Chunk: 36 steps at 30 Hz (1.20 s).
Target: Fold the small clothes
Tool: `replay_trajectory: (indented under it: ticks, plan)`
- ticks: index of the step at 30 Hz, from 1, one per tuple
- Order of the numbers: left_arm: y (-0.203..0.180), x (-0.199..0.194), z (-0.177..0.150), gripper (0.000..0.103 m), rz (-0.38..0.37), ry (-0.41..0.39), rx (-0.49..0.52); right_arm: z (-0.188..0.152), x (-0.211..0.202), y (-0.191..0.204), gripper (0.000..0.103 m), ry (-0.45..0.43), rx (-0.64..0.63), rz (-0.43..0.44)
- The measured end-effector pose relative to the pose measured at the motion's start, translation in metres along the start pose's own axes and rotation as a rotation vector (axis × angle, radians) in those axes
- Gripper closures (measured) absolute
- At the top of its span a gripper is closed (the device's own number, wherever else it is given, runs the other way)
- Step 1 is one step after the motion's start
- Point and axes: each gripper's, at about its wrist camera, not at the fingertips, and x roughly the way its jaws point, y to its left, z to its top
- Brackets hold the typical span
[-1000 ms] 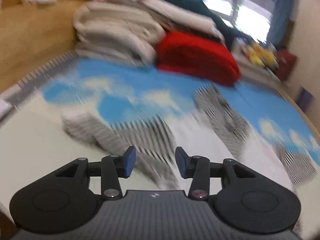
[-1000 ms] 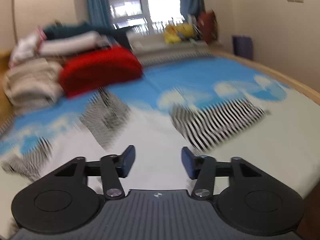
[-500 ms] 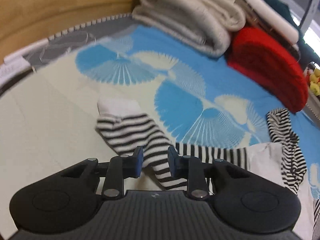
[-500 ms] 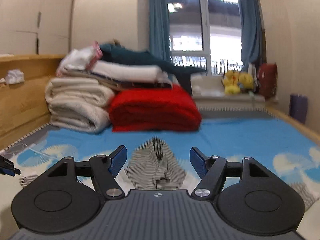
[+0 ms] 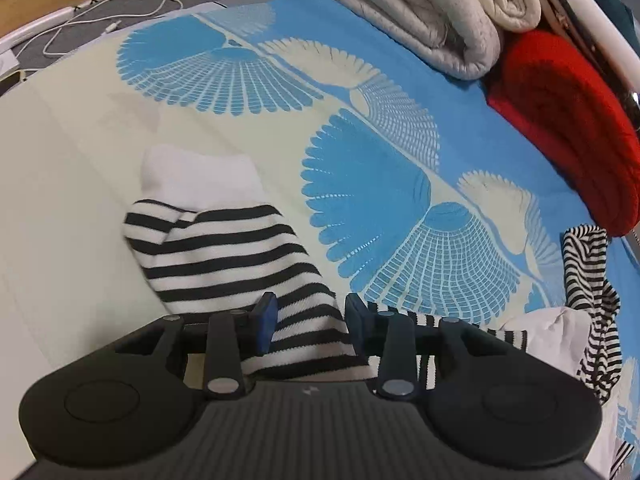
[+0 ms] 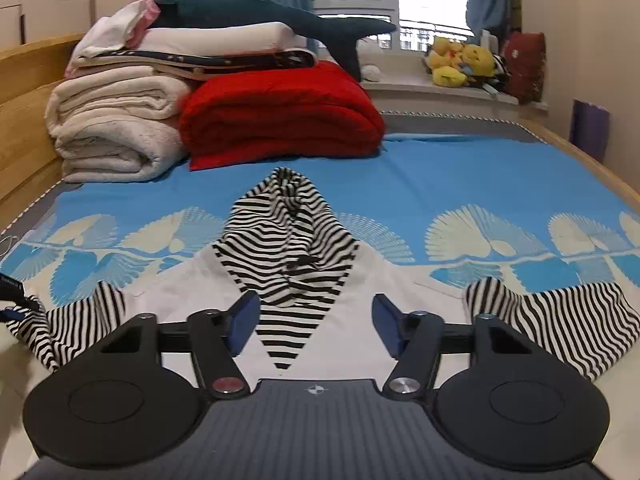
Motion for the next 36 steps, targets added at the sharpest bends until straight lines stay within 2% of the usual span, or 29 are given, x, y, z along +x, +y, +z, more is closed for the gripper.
replay_trajectory:
  ticks: [4, 5, 6, 7, 8, 10, 12, 14, 16, 18, 20, 22, 24, 25, 27, 28, 30, 31, 34, 36]
  plan:
    - [-0.006, 0.007, -0.004, 0.062, 0.031, 0.018, 0.042, -0.006, 0.006, -0.007, 0.051, 0.028, 0.008, -0.028]
    - [-0.007, 0.009, -0.005, 0.066, 0.034, 0.016, 0.056, -0.007, 0.008, -0.007, 0.052, 0.037, 0.007, -0.033]
    - [-0.007, 0.009, -0.006, 0.073, 0.046, 0.008, 0.068, -0.008, 0.009, -0.008, 0.052, 0.044, 0.01, -0.035]
    - [-0.007, 0.008, -0.007, 0.094, 0.064, -0.004, 0.079, -0.009, 0.009, -0.009, 0.052, 0.049, 0.015, -0.033]
    - [-0.007, 0.006, -0.007, 0.103, 0.081, -0.014, 0.088, -0.009, 0.009, -0.01, 0.052, 0.052, 0.018, -0.03]
    - [-0.009, -0.002, -0.005, 0.103, 0.101, -0.045, 0.11, -0.009, 0.008, -0.01, 0.052, 0.052, 0.017, -0.026]
    - [-0.022, -0.02, -0.004, 0.103, 0.118, -0.113, 0.178, -0.009, 0.007, -0.011, 0.052, 0.053, 0.018, -0.021]
    - [-0.037, -0.046, -0.005, 0.103, 0.095, -0.196, 0.229, -0.009, 0.005, -0.012, 0.052, 0.052, 0.022, -0.016]
    - [-0.054, -0.075, -0.008, 0.103, 0.018, -0.274, 0.252, -0.007, 0.004, -0.014, 0.054, 0.053, 0.028, -0.015]
    - [-0.073, -0.106, -0.016, 0.103, -0.111, -0.34, 0.275, -0.006, 0.003, -0.016, 0.06, 0.055, 0.038, -0.01]
    - [-0.097, -0.135, -0.031, 0.103, -0.273, -0.373, 0.312, -0.004, 0.003, -0.02, 0.065, 0.059, 0.057, -0.006]
    - [-0.124, -0.158, -0.053, 0.103, -0.445, -0.363, 0.372, -0.004, 0.004, -0.026, 0.07, 0.067, 0.084, -0.011]
    - [-0.151, -0.173, -0.08, 0.103, -0.603, -0.311, 0.442, -0.006, 0.007, -0.032, 0.072, 0.083, 0.116, -0.028]
    - [-0.163, -0.175, -0.093, 0.103, -0.674, -0.254, 0.473, -0.007, 0.009, -0.035, 0.072, 0.091, 0.135, -0.03]
    - [-0.192, -0.166, -0.118, 0.095, -0.776, -0.032, 0.584, -0.011, 0.014, -0.043, 0.071, 0.109, 0.174, -0.028]
    - [-0.2, -0.161, -0.129, 0.095, -0.769, 0.023, 0.64, -0.014, 0.018, -0.047, 0.071, 0.125, 0.192, -0.027]
    - [-0.206, -0.154, -0.138, 0.093, -0.651, -0.004, 0.714, -0.018, 0.025, -0.054, 0.071, 0.154, 0.235, -0.02]
    - [-0.204, -0.148, -0.135, 0.091, -0.595, -0.008, 0.721, -0.021, 0.028, -0.058, 0.071, 0.165, 0.257, -0.016]
    - [-0.184, -0.122, -0.108, 0.091, -0.381, -0.014, 0.617, -0.027, 0.039, -0.064, 0.071, 0.2, 0.3, -0.014]
    - [-0.171, -0.111, -0.093, 0.091, -0.275, -0.034, 0.553, -0.031, 0.047, -0.064, 0.071, 0.219, 0.315, -0.011]
